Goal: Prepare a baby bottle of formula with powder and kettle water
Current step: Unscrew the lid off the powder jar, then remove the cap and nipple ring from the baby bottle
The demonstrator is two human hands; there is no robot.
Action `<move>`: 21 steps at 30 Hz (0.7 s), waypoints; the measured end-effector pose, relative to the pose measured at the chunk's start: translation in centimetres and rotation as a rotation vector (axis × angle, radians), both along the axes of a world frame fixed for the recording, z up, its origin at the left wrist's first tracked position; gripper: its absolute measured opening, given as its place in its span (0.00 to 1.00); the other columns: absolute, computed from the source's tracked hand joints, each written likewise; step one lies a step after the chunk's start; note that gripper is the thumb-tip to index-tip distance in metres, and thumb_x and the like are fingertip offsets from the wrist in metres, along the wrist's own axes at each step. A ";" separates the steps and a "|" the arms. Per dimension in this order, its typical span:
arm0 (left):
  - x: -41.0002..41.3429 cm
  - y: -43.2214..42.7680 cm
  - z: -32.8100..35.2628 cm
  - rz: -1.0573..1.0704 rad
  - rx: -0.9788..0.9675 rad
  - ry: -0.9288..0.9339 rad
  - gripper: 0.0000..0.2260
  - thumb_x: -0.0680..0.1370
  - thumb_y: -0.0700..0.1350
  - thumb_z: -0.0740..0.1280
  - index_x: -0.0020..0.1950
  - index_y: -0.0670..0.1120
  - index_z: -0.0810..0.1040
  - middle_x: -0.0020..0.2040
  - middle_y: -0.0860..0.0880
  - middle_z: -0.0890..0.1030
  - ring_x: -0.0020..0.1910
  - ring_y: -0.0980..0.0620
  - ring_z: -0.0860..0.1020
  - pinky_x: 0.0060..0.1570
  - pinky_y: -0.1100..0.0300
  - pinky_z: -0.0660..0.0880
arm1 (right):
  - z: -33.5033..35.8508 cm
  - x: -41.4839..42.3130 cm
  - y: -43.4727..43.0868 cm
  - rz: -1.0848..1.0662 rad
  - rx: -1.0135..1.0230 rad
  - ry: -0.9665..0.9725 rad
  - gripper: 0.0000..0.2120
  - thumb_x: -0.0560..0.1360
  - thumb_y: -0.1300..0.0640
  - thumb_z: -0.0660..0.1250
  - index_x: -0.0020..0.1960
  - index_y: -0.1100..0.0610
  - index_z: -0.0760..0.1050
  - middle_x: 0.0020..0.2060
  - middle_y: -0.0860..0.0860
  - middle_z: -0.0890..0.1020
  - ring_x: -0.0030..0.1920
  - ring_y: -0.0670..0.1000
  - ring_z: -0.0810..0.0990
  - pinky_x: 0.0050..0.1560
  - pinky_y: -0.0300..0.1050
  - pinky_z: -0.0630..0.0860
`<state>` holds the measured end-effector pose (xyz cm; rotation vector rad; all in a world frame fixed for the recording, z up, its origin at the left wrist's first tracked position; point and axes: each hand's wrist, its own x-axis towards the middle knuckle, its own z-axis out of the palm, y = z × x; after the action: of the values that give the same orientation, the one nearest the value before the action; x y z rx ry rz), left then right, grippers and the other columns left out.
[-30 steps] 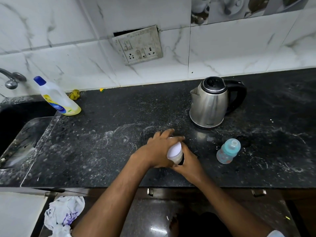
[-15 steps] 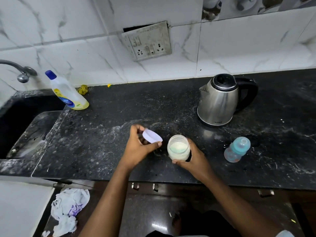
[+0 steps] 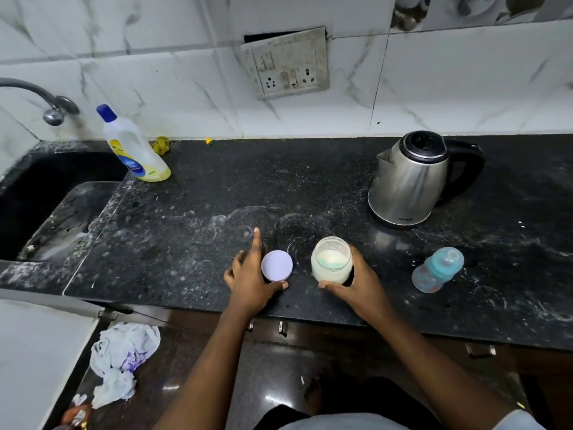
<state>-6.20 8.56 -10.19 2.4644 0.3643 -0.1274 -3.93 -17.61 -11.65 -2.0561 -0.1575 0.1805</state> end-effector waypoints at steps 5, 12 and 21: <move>-0.9 -2.2 3.5 0.108 -0.128 -0.266 0.59 0.65 0.72 0.76 0.83 0.70 0.38 0.88 0.55 0.40 0.85 0.42 0.51 0.75 0.28 0.52 | 0.4 -0.5 0.3 -0.017 -0.024 0.094 0.57 0.66 0.47 0.84 0.84 0.53 0.53 0.83 0.49 0.60 0.84 0.56 0.53 0.83 0.53 0.51; -2.6 -13.1 8.4 -0.095 -0.320 -0.896 0.28 0.80 0.46 0.68 0.80 0.51 0.66 0.80 0.53 0.66 0.80 0.44 0.66 0.77 0.41 0.64 | 7.2 -2.7 -6.1 -0.258 -0.128 -0.534 0.20 0.82 0.50 0.66 0.72 0.56 0.74 0.67 0.52 0.79 0.67 0.53 0.76 0.69 0.53 0.71; 2.2 -27.8 5.2 -0.356 -0.427 -0.067 0.45 0.67 0.51 0.85 0.80 0.46 0.68 0.74 0.46 0.76 0.73 0.45 0.74 0.72 0.43 0.72 | 11.9 0.3 -16.5 -0.149 -0.887 -0.140 0.26 0.83 0.42 0.63 0.71 0.60 0.74 0.61 0.62 0.79 0.59 0.66 0.79 0.59 0.57 0.75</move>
<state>-4.00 -19.27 -5.01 2.0789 -0.1264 -0.2435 -3.62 -34.13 0.23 -2.9536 0.0007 0.0025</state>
